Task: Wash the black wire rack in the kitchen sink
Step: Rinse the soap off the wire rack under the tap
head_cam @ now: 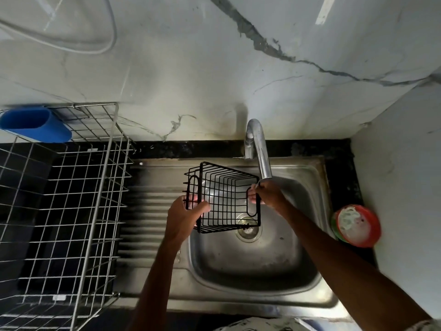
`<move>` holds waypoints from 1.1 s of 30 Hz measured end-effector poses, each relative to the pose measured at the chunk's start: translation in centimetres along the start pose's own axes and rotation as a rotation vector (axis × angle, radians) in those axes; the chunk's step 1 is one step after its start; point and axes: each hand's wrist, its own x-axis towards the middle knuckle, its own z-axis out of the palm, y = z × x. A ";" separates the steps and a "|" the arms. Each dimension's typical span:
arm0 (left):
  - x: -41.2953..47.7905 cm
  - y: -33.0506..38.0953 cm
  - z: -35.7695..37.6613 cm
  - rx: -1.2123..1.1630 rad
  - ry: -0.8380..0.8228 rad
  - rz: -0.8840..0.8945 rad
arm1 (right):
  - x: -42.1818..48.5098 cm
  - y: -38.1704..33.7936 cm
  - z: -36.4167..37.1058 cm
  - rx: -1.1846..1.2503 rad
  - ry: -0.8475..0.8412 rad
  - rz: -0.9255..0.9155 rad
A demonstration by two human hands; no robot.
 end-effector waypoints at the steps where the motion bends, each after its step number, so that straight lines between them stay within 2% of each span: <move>1: -0.8 0.7 -0.1 0.005 0.019 0.009 | 0.2 -0.6 0.1 -0.007 0.035 -0.020; 3: -1.6 1.4 0.0 -0.040 0.057 0.031 | 0.4 -1.8 0.4 -0.080 0.153 -0.074; 4: -1.8 1.6 0.1 -0.074 0.086 0.035 | 0.0 -2.2 0.5 -0.053 0.161 -0.078; 7: -2.1 1.6 0.6 -0.121 0.202 0.021 | -1.5 -1.8 1.3 0.071 0.009 -0.119; 11: -2.5 1.5 1.0 -0.143 0.287 0.015 | -2.9 2.0 1.0 -0.044 -0.059 -0.070; 14: -2.9 1.6 1.2 -0.093 0.253 0.054 | -3.8 3.4 0.2 -0.066 -0.095 -0.016; 18: -2.9 0.9 1.5 -0.034 0.137 0.062 | -2.5 1.8 -0.7 -0.218 -0.042 -0.112; 22: -1.7 -1.1 1.7 -0.017 0.048 0.074 | -0.5 -1.6 -1.1 -0.011 0.062 -0.127; 26: -2.0 -0.9 2.4 -0.060 0.073 0.102 | 1.3 -2.4 -0.7 0.086 0.157 -0.088; 33: -2.4 -1.5 3.2 -0.146 0.132 0.108 | -1.0 3.5 0.1 0.100 0.133 -0.127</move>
